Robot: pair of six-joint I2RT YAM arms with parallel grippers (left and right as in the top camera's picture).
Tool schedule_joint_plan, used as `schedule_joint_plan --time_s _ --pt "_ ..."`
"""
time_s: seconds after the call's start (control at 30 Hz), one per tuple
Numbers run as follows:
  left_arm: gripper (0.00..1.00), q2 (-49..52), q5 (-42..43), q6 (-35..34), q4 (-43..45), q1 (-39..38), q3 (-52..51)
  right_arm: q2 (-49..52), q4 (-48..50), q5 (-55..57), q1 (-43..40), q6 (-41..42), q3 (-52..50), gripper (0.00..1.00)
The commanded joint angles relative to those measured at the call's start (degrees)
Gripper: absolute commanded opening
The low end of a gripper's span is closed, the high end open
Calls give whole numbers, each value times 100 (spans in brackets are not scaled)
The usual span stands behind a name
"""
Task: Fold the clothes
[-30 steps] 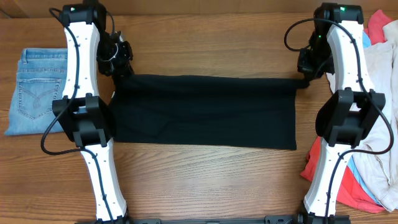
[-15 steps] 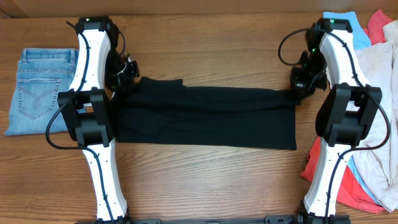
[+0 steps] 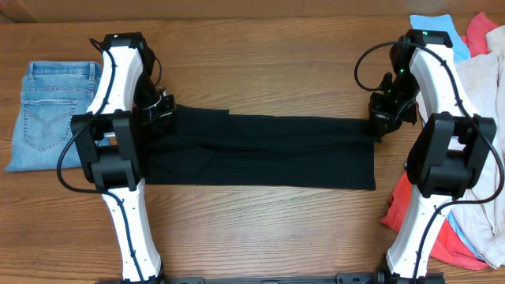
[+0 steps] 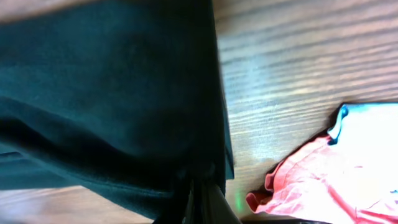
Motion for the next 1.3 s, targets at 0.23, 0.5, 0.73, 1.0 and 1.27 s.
schedule_joint_plan --time_s 0.23,0.5,0.73,1.0,1.27 --pt "4 -273 -555 57 7 -109 -317 -111 511 7 31 -138 -710 10" --pt "4 -278 -1003 -459 448 -109 -317 -109 833 4 31 -142 -745 18" --pt "4 -304 -595 -455 776 -72 129 -111 988 -13 31 -162 -767 6" --pt "4 -304 -92 -444 855 -59 975 -136 1132 -166 28 -208 -236 4" --pt "4 -310 31 -431 647 -57 1462 -295 706 -160 28 -269 588 4"
